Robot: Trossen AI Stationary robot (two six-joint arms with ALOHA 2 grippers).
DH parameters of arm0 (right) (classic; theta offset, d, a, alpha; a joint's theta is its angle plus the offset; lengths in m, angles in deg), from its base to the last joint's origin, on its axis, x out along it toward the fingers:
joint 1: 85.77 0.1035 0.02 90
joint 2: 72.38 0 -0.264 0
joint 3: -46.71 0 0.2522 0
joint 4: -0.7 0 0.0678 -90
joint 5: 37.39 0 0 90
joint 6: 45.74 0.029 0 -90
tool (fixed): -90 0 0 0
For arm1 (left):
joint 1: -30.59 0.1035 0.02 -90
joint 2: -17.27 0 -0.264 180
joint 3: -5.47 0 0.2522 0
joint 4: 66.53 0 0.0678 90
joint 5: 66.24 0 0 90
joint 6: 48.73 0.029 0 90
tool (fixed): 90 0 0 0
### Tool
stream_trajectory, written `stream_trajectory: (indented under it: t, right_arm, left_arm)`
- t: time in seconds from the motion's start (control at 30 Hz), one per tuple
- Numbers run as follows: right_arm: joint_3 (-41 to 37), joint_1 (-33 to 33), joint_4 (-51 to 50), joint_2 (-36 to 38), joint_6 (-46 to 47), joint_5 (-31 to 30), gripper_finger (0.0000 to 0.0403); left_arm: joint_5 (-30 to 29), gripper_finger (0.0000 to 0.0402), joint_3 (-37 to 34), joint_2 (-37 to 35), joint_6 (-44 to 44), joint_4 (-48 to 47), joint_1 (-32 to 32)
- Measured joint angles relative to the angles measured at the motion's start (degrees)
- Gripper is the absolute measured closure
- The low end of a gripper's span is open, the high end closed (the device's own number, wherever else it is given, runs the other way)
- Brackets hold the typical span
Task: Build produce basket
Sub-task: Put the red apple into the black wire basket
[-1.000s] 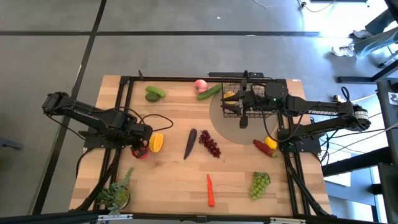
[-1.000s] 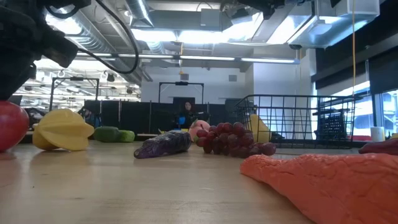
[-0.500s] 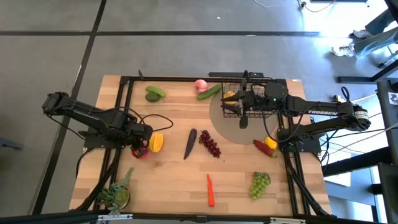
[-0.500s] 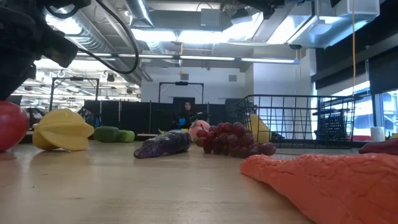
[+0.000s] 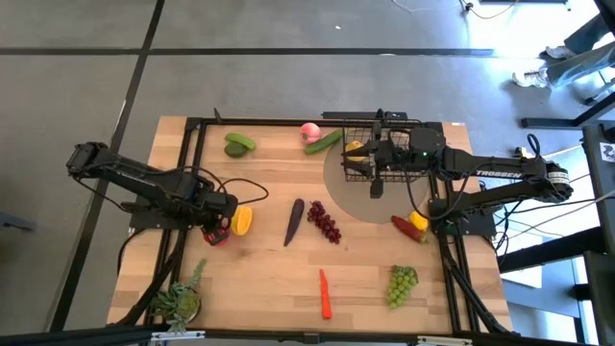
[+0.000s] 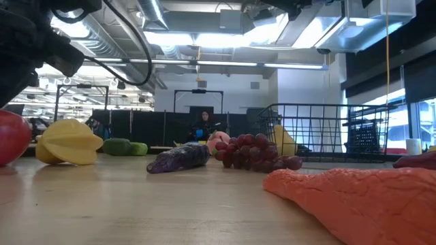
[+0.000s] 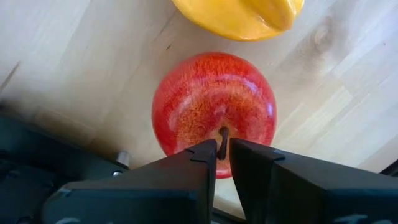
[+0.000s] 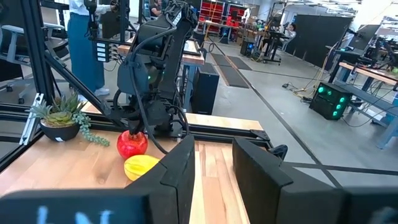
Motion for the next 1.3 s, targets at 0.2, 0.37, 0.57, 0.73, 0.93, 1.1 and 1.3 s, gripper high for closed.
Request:
stream_trajectory:
  t: [0.2, 0.37, 0.57, 0.73, 0.93, 1.1, 1.3]
  right_arm:
    - [0.0, 0.0, 0.0, 0.0, 0.02, 0.0, 0.0291]
    - [0.0, -0.02, 0.0, 0.0, -0.03, 0.0, 0.0291]
    - [0.0, 0.0, 0.0, 0.0, -0.08, 0.0, 0.0291]
    - [0.0, 0.0, -0.01, 0.0, -0.09, 0.02, 0.0291]
    - [0.0, 0.0, -0.02, 0.0, -0.11, 0.02, 0.0291]
    - [0.0, 0.0, -0.03, 0.0, -0.11, 0.02, 0.0291]
    - [0.0, 0.0, 0.48, 0.0, -0.13, 0.02, 0.0291]
  left_arm:
    - [-0.62, 0.039, 0.0, 0.0, 0.0, 0.05, 0.0]
    - [-0.62, 0.0398, 0.0, 0.0, 0.0, 0.11, 0.0]
    - [-0.71, 0.04, 0.0, -0.04, -0.27, 0.35, 0.0]
    - [-1.38, 0.0401, 1.28, -0.33, -0.91, -0.25, 0.0]
    - [-4.1, 0.0401, 8.01, -0.48, 1.38, -4.18, 0.0]
    - [-8.52, 0.0401, 15.3, -0.48, 1.99, -11.93, 0.0]
    - [-15.28, 0.0401, 23.88, -0.47, 4.23, -16.17, 1.05]
